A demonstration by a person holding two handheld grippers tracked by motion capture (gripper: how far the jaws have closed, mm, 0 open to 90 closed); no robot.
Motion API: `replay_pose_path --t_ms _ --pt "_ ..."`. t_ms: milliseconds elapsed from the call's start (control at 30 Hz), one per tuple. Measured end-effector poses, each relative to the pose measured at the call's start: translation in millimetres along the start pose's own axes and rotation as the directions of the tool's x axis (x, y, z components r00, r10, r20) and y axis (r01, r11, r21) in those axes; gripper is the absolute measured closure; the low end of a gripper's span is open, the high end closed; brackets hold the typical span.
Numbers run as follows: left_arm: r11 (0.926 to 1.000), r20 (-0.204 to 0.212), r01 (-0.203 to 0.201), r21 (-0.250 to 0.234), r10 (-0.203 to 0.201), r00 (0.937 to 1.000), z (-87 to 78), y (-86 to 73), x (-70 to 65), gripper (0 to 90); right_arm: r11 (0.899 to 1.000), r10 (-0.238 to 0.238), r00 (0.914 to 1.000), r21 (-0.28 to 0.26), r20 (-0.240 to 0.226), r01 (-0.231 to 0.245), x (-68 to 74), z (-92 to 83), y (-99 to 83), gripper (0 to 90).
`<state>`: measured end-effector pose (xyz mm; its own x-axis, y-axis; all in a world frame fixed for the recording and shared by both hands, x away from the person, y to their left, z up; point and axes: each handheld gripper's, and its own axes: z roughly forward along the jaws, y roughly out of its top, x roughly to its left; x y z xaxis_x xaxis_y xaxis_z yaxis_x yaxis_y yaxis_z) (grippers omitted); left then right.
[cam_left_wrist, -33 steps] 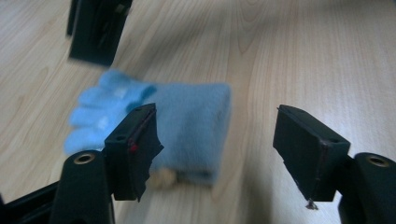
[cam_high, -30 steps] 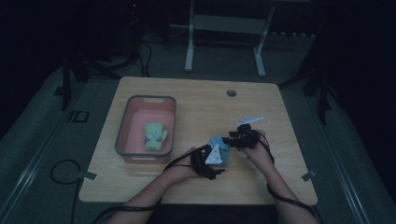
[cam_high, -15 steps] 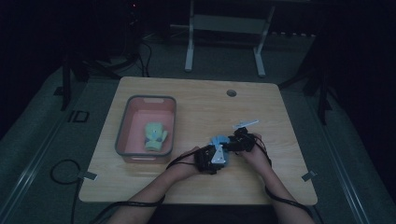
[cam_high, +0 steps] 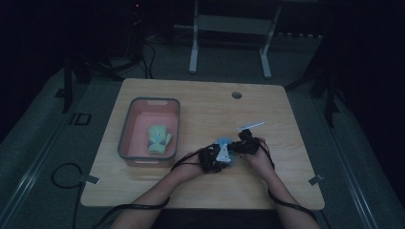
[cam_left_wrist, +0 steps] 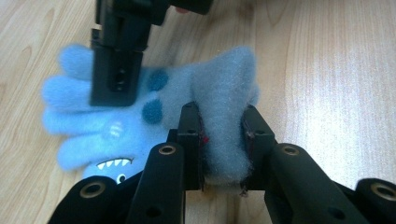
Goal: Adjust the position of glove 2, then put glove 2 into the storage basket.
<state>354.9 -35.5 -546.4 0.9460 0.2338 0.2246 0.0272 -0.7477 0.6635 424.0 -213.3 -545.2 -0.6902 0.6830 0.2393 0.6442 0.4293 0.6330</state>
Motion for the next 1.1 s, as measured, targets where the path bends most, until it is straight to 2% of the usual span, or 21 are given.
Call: replay_pose_path --t_ms 167,300,533,600,800,867,1000,1100 --pt "1.0 -0.004 -0.006 -0.003 0.006 1.0 -8.0 4.2 3.0 75.3 1.0 -0.008 1.0 -0.002 0.0 0.008 1.2 -5.0 6.3 81.9" --pt "0.9996 -0.038 -0.025 -0.013 0.024 0.999 -19.8 9.2 5.0 75.3 0.999 0.01 0.9995 -0.039 -0.03 -0.011 1.8 -12.7 12.4 82.3" --pt "0.9982 -0.061 -0.059 -0.007 0.059 0.9964 -41.6 20.0 12.2 75.4 0.996 0.008 0.999 -0.091 -0.044 -0.012 9.8 -28.9 27.4 82.2" --pt "0.9977 -0.072 -0.068 -0.006 0.067 0.9952 -44.9 21.1 12.5 75.4 0.995 -0.002 0.9993 -0.097 -0.036 -0.002 11.3 -31.6 30.5 82.3" --pt "0.9969 -0.073 -0.079 0.002 0.079 0.9942 -41.2 19.5 9.9 75.5 0.996 -0.015 0.9995 -0.091 -0.026 0.013 14.6 -31.5 30.9 82.8" --pt "0.9971 -0.061 -0.075 0.01 0.076 0.9953 -38.5 17.9 9.3 75.5 0.995 -0.011 0.9995 -0.095 -0.028 0.008 14.6 -30.9 29.3 82.8" --pt "0.9982 -0.045 -0.059 0.013 0.059 0.9972 -31.0 11.8 5.7 75.4 0.997 -0.002 0.9996 -0.071 -0.027 0.0 11.9 -24.7 24.4 82.7" --pt "0.9981 -0.025 -0.053 0.031 0.054 0.9982 -22.8 7.1 3.6 75.3 0.999 -0.021 0.9998 -0.038 0.001 0.021 11.7 -15.7 18.2 82.4"
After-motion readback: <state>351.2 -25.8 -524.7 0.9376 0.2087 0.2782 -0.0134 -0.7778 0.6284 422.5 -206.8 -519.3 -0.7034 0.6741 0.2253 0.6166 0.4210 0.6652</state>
